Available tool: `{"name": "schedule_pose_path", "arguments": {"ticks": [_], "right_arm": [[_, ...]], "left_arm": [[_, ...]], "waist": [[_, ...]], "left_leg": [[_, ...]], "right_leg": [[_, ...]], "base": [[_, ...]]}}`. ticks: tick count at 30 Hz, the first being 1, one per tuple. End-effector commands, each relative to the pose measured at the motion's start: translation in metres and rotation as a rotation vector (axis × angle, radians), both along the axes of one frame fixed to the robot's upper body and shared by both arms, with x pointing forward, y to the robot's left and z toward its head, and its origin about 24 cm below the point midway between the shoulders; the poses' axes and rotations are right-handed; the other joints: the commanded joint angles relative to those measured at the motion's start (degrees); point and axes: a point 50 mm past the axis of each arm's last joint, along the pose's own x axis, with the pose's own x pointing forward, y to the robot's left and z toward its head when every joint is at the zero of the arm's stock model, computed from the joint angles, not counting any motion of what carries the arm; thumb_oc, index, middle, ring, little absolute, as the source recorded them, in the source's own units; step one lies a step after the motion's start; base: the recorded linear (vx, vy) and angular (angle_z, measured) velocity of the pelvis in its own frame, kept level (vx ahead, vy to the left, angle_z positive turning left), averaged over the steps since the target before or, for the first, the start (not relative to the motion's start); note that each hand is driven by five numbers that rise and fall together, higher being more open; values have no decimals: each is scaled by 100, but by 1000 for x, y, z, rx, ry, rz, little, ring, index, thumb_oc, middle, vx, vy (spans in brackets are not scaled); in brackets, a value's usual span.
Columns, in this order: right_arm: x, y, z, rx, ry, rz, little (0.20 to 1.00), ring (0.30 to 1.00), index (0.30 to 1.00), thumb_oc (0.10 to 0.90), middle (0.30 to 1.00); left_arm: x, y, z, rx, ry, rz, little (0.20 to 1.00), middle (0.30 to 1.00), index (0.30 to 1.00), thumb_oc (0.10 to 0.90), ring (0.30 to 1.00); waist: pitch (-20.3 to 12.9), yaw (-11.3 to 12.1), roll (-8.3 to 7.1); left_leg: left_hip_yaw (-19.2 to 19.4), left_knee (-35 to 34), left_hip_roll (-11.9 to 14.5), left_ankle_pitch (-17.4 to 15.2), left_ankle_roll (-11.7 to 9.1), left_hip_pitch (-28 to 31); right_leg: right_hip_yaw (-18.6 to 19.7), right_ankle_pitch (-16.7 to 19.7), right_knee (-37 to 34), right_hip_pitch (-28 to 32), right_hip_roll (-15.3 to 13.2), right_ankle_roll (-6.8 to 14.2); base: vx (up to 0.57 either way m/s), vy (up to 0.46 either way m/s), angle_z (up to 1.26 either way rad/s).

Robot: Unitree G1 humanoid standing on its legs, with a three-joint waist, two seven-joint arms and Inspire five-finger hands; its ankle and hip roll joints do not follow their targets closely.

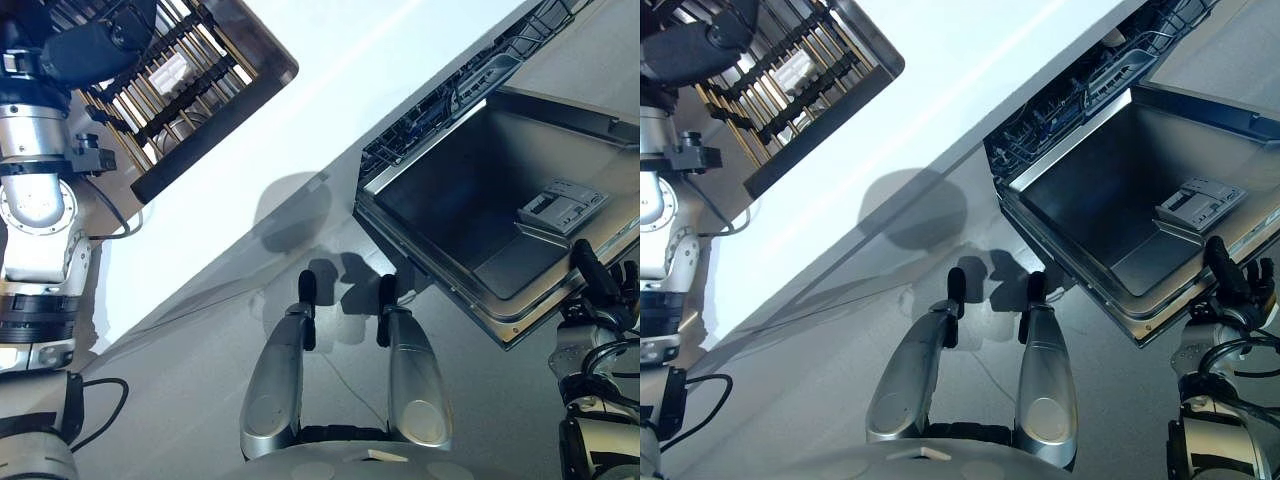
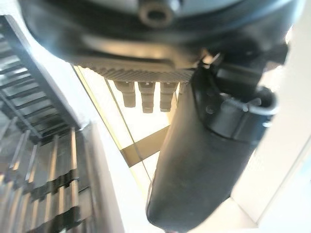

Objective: Pick up plates and place into dishwasher.

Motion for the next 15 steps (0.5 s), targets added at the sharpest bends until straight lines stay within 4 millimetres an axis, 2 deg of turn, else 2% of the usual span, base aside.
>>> {"name": "schedule_pose_path", "arguments": {"ticks": [1, 2, 7, 8, 15], "right_arm": [[45, 43, 5, 99, -129, 247, 900, 900, 900, 800, 900], [46, 44, 5, 106, -153, 277, 900, 900, 900, 800, 900], [53, 79, 2, 115, -259, 698, 900, 900, 900, 800, 900], [53, 88, 3, 109, -288, 824, 900, 900, 900, 800, 900], [59, 117, 27, 95, -435, 1095, 900, 900, 900, 800, 900]], "left_arm": [[-5, -11, -27, -83, -16, -70, 900, 900, 900, 800, 900], [-5, -11, -28, -83, -14, -70, 900, 900, 900, 800, 900], [-11, -10, -37, -68, -9, -76, 900, 900, 900, 800, 900], [-13, -9, -38, -64, -13, -79, 900, 900, 900, 800, 900], [-16, -11, -43, -49, -11, -102, 900, 900, 900, 800, 900]], "waist": [[-1, 222, 12], [-1, 225, 7], [-1, 254, -87], [-1, 263, -141], [-1, 304, -356]], "left_leg": [[205, 407, -560, -676, 508, -50], [193, 389, -559, -668, 506, -28], [128, 320, -546, -685, 514, 119], [138, 337, -539, -707, 518, 136], [167, 478, -527, -834, 549, 244]], "right_leg": [[-201, -434, 347, 0, 459, -344], [-208, -432, 337, 19, 461, -344], [-247, -484, 330, 143, 467, -330], [-274, -494, 322, 172, 461, -321], [-372, -523, 341, 342, 426, -292]], "base": [[33, 7, 1], [41, 13, 1], [42, 3, -2], [10, -9, -4], [20, 16, -2]]}}
